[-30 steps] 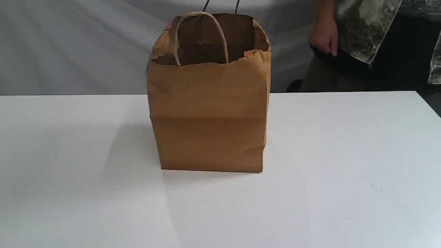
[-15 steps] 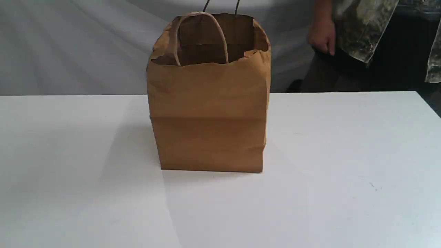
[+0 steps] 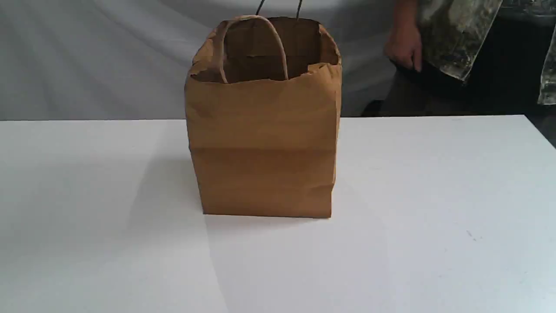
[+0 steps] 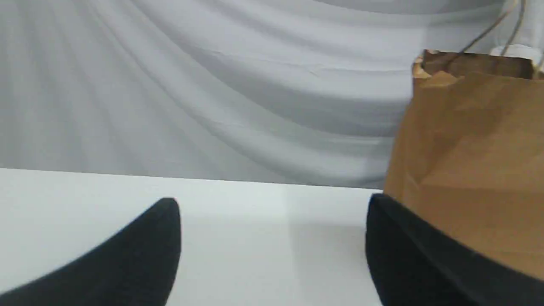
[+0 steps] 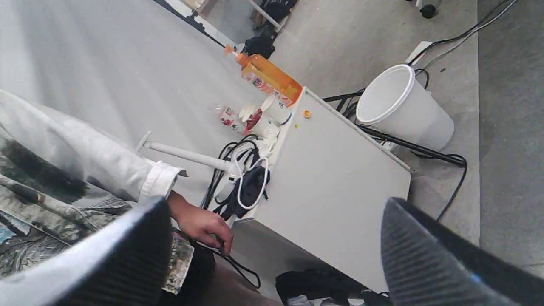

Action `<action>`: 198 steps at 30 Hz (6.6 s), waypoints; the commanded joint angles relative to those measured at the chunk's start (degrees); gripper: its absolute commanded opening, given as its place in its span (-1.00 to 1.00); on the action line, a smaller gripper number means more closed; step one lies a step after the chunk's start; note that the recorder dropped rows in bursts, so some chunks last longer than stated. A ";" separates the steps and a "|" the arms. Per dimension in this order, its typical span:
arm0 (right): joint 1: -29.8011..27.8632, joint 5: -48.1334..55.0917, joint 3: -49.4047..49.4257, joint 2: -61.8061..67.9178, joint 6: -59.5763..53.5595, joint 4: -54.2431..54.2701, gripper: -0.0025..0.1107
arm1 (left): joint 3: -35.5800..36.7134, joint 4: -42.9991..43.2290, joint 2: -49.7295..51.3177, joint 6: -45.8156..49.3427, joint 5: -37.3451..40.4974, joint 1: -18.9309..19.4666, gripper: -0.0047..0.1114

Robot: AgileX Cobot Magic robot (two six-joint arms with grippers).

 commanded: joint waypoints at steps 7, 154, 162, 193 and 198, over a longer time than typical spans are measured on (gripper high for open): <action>0.20 0.10 0.19 -0.36 -0.39 -0.14 0.24 | 0.44 0.16 -0.29 0.77 -5.05 3.04 0.02; 0.14 82.95 0.19 -33.53 26.15 -97.94 0.24 | 0.44 -28.69 -0.29 31.82 10.85 -10.51 -0.92; -7.21 85.62 0.19 -33.53 43.63 -111.12 0.24 | 0.44 -28.69 -0.29 31.82 10.85 -10.51 -0.92; -2.98 86.65 0.19 -33.53 43.35 -120.32 -0.53 | 0.44 -28.69 -0.29 31.82 10.85 -10.51 -0.92; -2.98 86.12 0.19 -33.53 43.51 -113.47 -0.96 | 0.44 -28.69 -0.29 31.82 10.85 -10.51 -0.92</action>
